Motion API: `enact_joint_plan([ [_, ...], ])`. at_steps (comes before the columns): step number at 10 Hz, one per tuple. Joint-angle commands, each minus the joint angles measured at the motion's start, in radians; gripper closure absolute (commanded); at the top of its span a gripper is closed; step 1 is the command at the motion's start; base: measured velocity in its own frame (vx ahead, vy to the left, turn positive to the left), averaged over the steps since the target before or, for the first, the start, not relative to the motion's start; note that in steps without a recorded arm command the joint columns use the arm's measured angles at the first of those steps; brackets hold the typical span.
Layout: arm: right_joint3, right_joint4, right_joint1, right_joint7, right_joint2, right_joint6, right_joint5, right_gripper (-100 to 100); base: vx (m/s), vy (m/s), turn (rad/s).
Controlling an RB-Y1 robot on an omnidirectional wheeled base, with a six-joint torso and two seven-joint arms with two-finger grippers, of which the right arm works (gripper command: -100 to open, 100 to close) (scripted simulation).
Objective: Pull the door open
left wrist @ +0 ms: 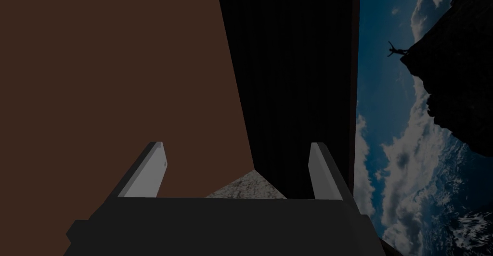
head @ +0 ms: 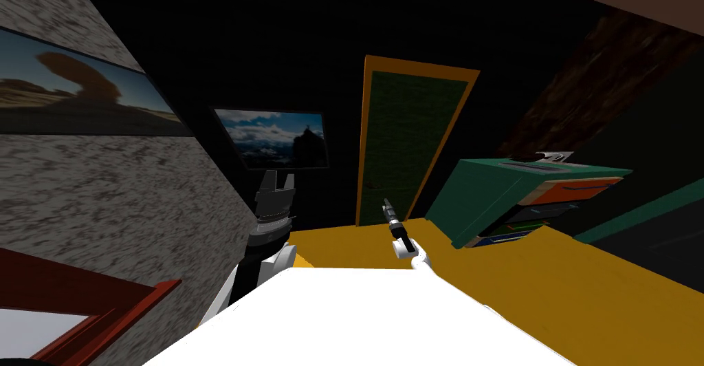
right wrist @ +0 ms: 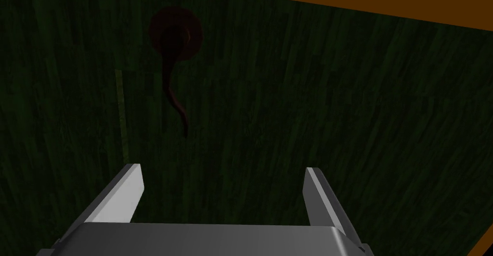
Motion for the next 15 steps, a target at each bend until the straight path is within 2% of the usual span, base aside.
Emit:
enact_joint_plan([
  [1,0.001,0.041,-0.019,-0.006,-0.006,0.003,-0.002,-100,0.119,-0.005,0.061],
  [7,0.004,0.195,-0.088,-0.027,-0.026,-0.005,-0.011,-100,0.093,-0.007,0.062],
  [11,0.006,0.265,-0.120,-0.037,-0.036,-0.009,-0.015,-100,0.073,-0.008,0.040],
  [12,0.006,0.261,-0.116,-0.035,-0.034,-0.013,-0.014,-100,0.042,-0.007,0.011],
  [13,-0.003,0.274,-0.105,-0.050,-0.055,-0.030,-0.020,-100,0.138,0.047,0.144],
  [14,-0.006,0.277,-0.101,-0.056,-0.062,-0.035,-0.023,-100,0.187,0.075,0.114],
  [15,-0.014,0.286,-0.089,-0.069,-0.081,-0.049,-0.029,-100,0.189,0.071,0.161],
])
